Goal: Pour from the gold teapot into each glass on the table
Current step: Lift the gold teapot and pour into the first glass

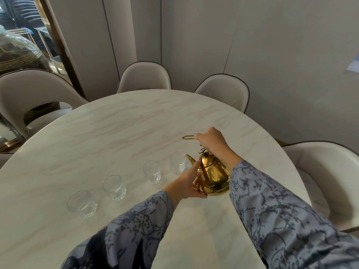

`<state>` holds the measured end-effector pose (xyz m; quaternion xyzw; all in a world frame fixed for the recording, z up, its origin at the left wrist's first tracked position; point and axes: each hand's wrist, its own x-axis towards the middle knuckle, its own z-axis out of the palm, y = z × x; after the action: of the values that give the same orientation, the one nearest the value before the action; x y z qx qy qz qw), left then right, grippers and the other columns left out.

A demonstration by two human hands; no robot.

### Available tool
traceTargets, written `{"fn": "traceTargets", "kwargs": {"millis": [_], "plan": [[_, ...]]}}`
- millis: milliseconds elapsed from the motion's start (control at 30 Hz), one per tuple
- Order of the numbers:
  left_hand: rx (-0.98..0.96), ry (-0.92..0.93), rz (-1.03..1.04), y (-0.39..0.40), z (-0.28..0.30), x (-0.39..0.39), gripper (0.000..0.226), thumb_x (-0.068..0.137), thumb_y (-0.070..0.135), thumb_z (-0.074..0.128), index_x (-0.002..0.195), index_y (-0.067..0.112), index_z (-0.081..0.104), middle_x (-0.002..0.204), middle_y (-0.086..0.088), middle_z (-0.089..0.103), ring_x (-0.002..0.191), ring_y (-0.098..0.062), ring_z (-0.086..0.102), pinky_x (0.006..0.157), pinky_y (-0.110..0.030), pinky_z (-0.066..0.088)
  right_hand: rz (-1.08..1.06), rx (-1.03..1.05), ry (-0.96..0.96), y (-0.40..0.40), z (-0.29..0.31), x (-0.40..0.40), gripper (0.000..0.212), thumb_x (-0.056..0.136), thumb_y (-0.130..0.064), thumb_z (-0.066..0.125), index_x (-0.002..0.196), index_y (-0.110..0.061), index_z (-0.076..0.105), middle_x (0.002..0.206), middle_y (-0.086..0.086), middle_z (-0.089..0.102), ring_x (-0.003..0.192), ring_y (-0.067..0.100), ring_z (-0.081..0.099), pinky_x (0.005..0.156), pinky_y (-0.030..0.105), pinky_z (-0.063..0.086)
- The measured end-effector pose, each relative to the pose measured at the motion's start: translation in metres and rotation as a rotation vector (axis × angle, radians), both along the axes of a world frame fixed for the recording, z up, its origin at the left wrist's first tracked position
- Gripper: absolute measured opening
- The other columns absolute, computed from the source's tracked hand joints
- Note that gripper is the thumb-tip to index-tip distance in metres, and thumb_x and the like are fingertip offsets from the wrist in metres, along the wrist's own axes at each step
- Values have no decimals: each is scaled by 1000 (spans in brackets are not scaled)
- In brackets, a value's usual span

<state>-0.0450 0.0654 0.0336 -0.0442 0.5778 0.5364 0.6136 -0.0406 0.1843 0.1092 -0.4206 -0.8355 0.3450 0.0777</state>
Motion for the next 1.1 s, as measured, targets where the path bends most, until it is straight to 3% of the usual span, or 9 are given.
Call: {"fn": "traceTargets", "kwargs": {"millis": [200, 433, 833, 1100], "plan": [[18, -12, -9, 0, 5, 5, 84, 74, 77, 58, 135, 19, 45, 148, -15, 45, 121, -40, 60, 67, -45, 64, 7, 21, -13, -1, 6, 4, 37, 91, -35, 57, 94, 0, 69, 86, 12, 71, 68, 24, 59, 67, 38, 54], [27, -26, -7, 0, 8, 8, 86, 74, 78, 56, 137, 20, 42, 149, -16, 45, 120, -41, 61, 67, -45, 64, 13, 24, -29, -1, 12, 4, 37, 90, -36, 57, 101, -2, 67, 95, 12, 72, 76, 26, 63, 77, 43, 59], [12, -17, -1, 1, 15, 12, 97, 70, 79, 58, 146, 22, 36, 150, -18, 43, 119, -43, 61, 73, -49, 63, 22, 38, -30, -4, 24, 8, 35, 89, -33, 56, 102, -2, 66, 96, 13, 72, 73, 26, 60, 70, 39, 55], [22, -31, 3, 0, 17, 13, 99, 70, 79, 59, 147, 21, 36, 152, -20, 40, 124, -44, 57, 61, -45, 63, 31, 40, -32, -6, 28, 8, 31, 90, -30, 55, 98, -2, 67, 95, 15, 72, 70, 25, 58, 65, 36, 51]]}}
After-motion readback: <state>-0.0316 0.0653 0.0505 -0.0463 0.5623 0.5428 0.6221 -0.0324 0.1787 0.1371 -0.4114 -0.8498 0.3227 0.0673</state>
